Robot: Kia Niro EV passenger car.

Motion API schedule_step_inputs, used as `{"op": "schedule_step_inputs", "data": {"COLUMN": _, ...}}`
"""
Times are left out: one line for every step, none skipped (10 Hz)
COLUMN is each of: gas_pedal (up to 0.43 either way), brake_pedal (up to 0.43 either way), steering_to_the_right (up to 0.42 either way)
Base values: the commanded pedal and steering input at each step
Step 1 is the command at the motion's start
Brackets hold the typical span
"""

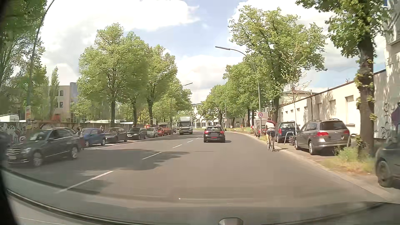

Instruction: Follow the waypoints while adhering to traffic rules and regulations

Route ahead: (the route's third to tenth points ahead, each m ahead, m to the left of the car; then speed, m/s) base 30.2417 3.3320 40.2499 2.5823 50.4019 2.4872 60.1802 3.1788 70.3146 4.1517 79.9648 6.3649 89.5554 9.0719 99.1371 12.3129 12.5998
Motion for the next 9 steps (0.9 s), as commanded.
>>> {"op": "schedule_step_inputs", "data": {"gas_pedal": 0.421, "brake_pedal": 0.024, "steering_to_the_right": -0.002}}
{"op": "schedule_step_inputs", "data": {"gas_pedal": 0.421, "brake_pedal": 0.018, "steering_to_the_right": -0.002}}
{"op": "schedule_step_inputs", "data": {"gas_pedal": 0.421, "brake_pedal": 0.018, "steering_to_the_right": 0.000}}
{"op": "schedule_step_inputs", "data": {"gas_pedal": 0.421, "brake_pedal": 0.024, "steering_to_the_right": 0.003}}
{"op": "schedule_step_inputs", "data": {"gas_pedal": 0.421, "brake_pedal": 0.024, "steering_to_the_right": 0.004}}
{"op": "schedule_step_inputs", "data": {"gas_pedal": 0.421, "brake_pedal": 0.024, "steering_to_the_right": 0.006}}
{"op": "schedule_step_inputs", "data": {"gas_pedal": 0.421, "brake_pedal": 0.024, "steering_to_the_right": 0.009}}
{"op": "schedule_step_inputs", "data": {"gas_pedal": 0.421, "brake_pedal": 0.024, "steering_to_the_right": 0.010}}
{"op": "schedule_step_inputs", "data": {"gas_pedal": 0.421, "brake_pedal": 0.024, "steering_to_the_right": 0.010}}
